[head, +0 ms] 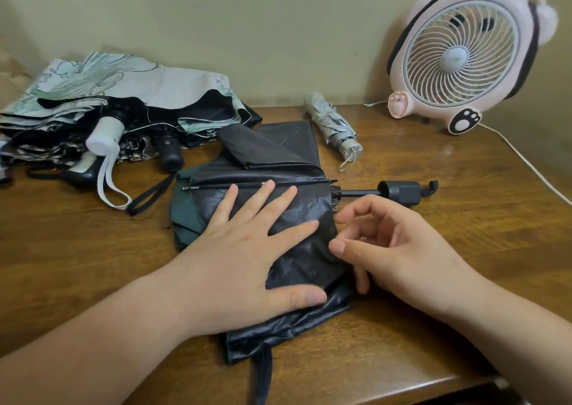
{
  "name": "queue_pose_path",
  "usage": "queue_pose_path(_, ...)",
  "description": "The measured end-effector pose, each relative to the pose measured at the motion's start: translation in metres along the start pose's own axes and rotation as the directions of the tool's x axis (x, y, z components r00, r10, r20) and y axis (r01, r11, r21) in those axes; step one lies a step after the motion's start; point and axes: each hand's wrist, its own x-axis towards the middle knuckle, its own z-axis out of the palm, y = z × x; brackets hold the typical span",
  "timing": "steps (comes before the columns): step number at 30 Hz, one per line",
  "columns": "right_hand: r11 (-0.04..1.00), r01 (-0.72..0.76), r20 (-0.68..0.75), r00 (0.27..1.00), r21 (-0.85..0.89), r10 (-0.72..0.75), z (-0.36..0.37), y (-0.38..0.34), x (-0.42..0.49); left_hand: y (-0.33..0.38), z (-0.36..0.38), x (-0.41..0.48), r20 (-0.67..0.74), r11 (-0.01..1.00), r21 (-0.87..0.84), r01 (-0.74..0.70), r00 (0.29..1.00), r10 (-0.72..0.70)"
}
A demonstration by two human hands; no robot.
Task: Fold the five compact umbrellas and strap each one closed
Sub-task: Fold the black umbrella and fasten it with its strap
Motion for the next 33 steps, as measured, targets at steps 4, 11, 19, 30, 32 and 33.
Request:
queue_pose_path(4,0.998,-0.044,0.143,0.988,-0.046,0.05,-0.003,-0.005,-0.008,-0.002,0.001,0.002,-0.023,0.999,-0.049,-0.019,1.0,0.018)
queue_pose_path(11,0.997,-0.006,0.096,0.995,-0.072,0.013,-0.008,0.004,-0.013,-0.001,0.0,0.001,0.035,0.998,0.003,-0.057,0.998,0.057)
queue_pose_path(19,0.917,0.178,0.007,0.982,-0.356,-0.188,-0.018,0.003,-0.008,0.006,-0.009,-0.001,0.107,0.996,-0.001,-0.086,0.991,0.086)
queue_pose_path(30,0.747,0.28,0.196,0.96,-0.603,-0.202,-0.024,0.017,0.029,0.01,-0.012,-0.002,0.151,0.953,-0.177,-0.247,0.95,0.274)
queue_pose_path(32,0.677,0.312,0.241,0.95,-0.667,-0.201,-0.026,0.014,0.035,0.013,-0.015,-0.003,0.188,0.955,-0.188,-0.231,0.946,0.266)
queue_pose_path(33,0.665,0.306,0.242,0.952,-0.681,-0.189,-0.027,0.014,0.039,0.013,-0.015,-0.004,0.197,0.954,-0.186,-0.237,0.942,0.272)
